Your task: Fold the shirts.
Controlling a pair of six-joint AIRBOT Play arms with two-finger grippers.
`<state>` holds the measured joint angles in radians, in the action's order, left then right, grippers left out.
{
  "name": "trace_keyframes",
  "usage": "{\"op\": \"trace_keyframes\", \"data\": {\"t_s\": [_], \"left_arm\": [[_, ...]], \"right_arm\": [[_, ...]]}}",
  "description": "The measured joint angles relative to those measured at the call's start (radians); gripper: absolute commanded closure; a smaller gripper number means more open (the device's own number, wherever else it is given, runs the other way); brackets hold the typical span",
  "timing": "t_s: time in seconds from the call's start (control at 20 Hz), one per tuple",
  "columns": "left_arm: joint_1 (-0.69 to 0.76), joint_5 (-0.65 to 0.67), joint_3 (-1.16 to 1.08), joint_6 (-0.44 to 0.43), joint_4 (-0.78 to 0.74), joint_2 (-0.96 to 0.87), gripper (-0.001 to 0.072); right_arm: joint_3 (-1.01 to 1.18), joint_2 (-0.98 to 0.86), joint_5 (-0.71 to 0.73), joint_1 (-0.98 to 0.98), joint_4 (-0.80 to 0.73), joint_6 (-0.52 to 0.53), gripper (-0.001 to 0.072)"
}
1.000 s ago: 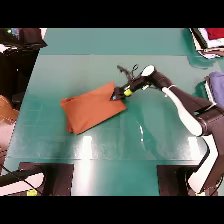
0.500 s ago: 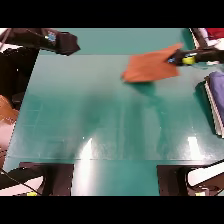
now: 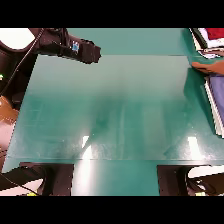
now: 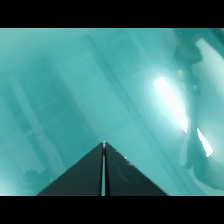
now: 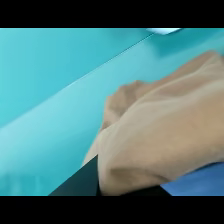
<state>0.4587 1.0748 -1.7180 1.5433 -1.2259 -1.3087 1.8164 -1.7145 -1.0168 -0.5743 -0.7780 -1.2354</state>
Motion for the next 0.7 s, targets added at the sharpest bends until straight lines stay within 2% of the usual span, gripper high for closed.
{"op": "trace_keyframes", "data": {"t_s": [0.25, 0.4, 0.7], "left_arm": [[0.007, -0.006, 0.002, 0.002, 0.001, 0.0, 0.0685], [0.008, -0.006, 0.002, 0.002, 0.001, 0.0, 0.0685], [0.009, 0.013, 0.002, 0.002, 0.0, 0.0, 0.0685]], "right_arm": [[0.114, 0.002, 0.045, -0.04, 0.015, 0.003, 0.0694], [0.209, 0.02, 0.006, -0.057, 0.018, 0.006, 0.0693], [0.063, 0.181, -0.105, -0.138, 0.015, 0.019, 0.0693]]}}
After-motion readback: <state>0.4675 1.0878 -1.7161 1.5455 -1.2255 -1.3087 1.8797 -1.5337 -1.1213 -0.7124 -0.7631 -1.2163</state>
